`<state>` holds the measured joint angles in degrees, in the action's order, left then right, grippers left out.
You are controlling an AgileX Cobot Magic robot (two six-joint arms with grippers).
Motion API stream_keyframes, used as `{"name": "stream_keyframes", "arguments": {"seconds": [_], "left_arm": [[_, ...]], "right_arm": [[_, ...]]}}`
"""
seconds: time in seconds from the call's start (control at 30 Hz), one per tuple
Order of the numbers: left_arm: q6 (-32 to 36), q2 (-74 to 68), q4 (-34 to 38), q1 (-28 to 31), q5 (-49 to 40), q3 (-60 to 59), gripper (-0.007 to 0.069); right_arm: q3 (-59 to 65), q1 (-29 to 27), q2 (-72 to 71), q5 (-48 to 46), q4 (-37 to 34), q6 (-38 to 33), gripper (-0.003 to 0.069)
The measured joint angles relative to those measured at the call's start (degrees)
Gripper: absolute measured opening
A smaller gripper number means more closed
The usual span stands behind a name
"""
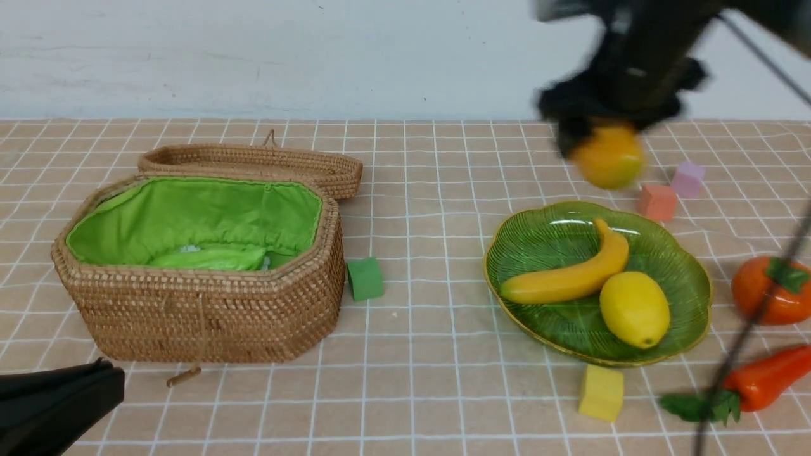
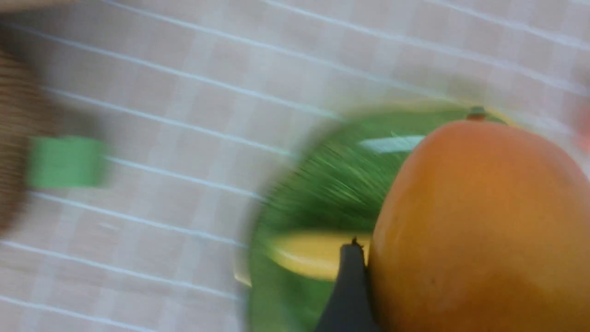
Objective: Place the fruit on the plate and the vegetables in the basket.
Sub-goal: Use the right arm to grab a mango and put it into the right plate, then grab a tomato with your right arm and place it on the plate on the right.
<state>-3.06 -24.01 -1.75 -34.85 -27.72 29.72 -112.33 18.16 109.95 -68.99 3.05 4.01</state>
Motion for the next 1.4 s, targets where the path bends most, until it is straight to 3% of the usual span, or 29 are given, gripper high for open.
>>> {"name": "stream_keyframes", "arguments": {"seconds": [0.07, 0.23, 0.47, 0.6, 0.7, 0.9, 1.03, 1.17, 1.2, 1.3, 1.33, 1.37, 1.4], "left_arm": [[0.0, 0.0, 0.3, 0.0, 0.1, 0.0, -0.0006], [0.0, 0.0, 0.5, 0.0, 0.9, 0.0, -0.0006], [0.0, 0.0, 0.6, 0.0, 1.0, 0.0, -0.0006], [0.0, 0.0, 0.6, 0.0, 1.0, 0.0, -0.0006], [0.0, 0.0, 0.6, 0.0, 1.0, 0.0, -0.0006], [0.0, 0.0, 0.7, 0.0, 1.1, 0.0, -0.0006], [0.0, 0.0, 1.0, 0.0, 1.1, 0.0, -0.0006], [0.0, 0.0, 1.4, 0.0, 1.1, 0.0, -0.0006], [0.0, 0.0, 1.7, 0.0, 1.1, 0.0, -0.0006], [0.0, 0.0, 1.7, 0.0, 1.2, 0.0, -0.0006], [0.1, 0.0, 1.7, 0.0, 1.2, 0.0, -0.0006], [0.1, 0.0, 1.7, 0.0, 1.2, 0.0, -0.0006], [0.2, 0.0, 1.4, 0.0, 1.2, 0.0, -0.0006]], "right_arm": [[12.2, -2.6, -2.7, 5.6, -2.6, -0.4, 0.0554], [24.9, -2.3, -1.6, 14.3, -8.5, -3.4, 0.0554], [28.2, -2.4, -0.5, 18.0, -9.3, -4.7, 0.0554], [28.2, -2.4, -2.4, 18.5, -9.3, -4.8, 0.0656], [28.2, -2.4, -5.0, 18.3, -9.3, -4.4, 0.0680], [28.3, -3.8, -13.1, 14.6, -4.9, -1.7, 0.0620], [31.9, -11.6, -16.6, 12.4, 3.9, 4.7, 0.0542], [36.6, -21.2, -15.7, 16.7, 3.6, 8.9, 0.0536], [38.1, -25.7, -14.5, 20.3, 0.1, 10.0, 0.0548], [39.2, -31.7, -12.0, 26.2, -8.0, 9.0, 0.0578], [39.3, -34.2, -10.7, 28.0, -12.6, 6.8, 0.0593], [39.3, -34.2, -10.7, 28.0, -12.6, 6.8, 0.0593], [39.4, -37.1, -9.1, 29.7, -18.5, 2.8, 0.0603]]}}
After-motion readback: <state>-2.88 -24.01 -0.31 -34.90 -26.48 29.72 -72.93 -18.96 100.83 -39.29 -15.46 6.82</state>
